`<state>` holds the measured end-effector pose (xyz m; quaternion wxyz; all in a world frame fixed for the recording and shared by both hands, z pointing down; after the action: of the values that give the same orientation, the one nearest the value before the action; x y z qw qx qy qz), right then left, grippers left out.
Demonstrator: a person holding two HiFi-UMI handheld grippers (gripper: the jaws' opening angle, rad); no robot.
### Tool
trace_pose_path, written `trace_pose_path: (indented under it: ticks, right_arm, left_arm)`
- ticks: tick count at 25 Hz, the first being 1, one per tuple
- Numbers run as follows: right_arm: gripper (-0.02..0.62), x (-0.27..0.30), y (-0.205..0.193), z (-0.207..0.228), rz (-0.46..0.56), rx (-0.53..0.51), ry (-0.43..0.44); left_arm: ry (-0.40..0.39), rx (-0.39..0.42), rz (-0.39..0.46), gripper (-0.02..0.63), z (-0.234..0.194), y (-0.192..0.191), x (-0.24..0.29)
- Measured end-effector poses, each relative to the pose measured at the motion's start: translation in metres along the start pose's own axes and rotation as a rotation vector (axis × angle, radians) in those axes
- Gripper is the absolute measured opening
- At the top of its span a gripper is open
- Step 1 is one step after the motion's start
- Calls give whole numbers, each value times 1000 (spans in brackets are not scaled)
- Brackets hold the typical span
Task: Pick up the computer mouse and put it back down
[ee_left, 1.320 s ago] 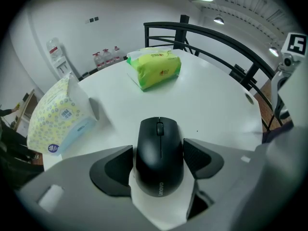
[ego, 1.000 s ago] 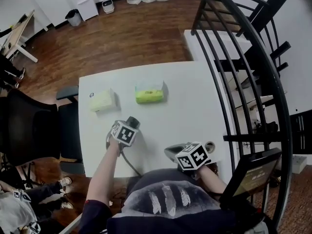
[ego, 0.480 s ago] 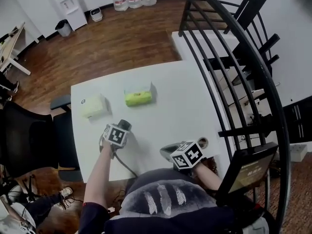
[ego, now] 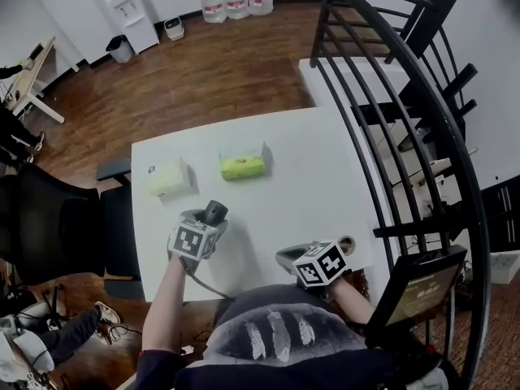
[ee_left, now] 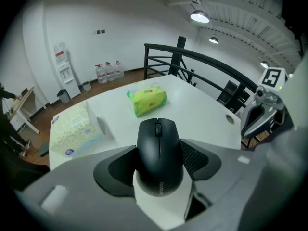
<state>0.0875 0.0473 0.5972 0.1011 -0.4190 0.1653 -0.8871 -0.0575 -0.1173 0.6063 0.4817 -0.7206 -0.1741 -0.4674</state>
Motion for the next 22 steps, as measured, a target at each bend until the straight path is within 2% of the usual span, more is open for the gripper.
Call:
trace_pose_path:
  ticks: [4, 7, 12, 22]
  right_arm:
    - [3, 5, 1, -5, -12, -16, 19]
    - [3, 9, 0, -10, -25, -29, 30]
    - [3, 13, 2, -14, -36, -47, 43]
    - [3, 11, 7, -18, -35, -62, 43]
  left_arm:
    - [37, 51, 88, 302, 2, 21, -42]
    - [66, 57, 150, 303, 10, 34, -77]
    - [69, 80, 256, 304, 26, 46, -122]
    - [91, 315, 326, 305, 71, 77, -200]
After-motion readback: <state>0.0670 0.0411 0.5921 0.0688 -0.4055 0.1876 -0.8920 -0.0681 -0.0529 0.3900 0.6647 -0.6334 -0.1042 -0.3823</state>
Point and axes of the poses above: the fingertips, and each gripper's own axes: x forward along the fingers, z to its right, y out of its top, the point moved 4 cm from there along -x, backward along the fingers, and after that the axes turned 6 degrees about x, right-handed, at the moved point
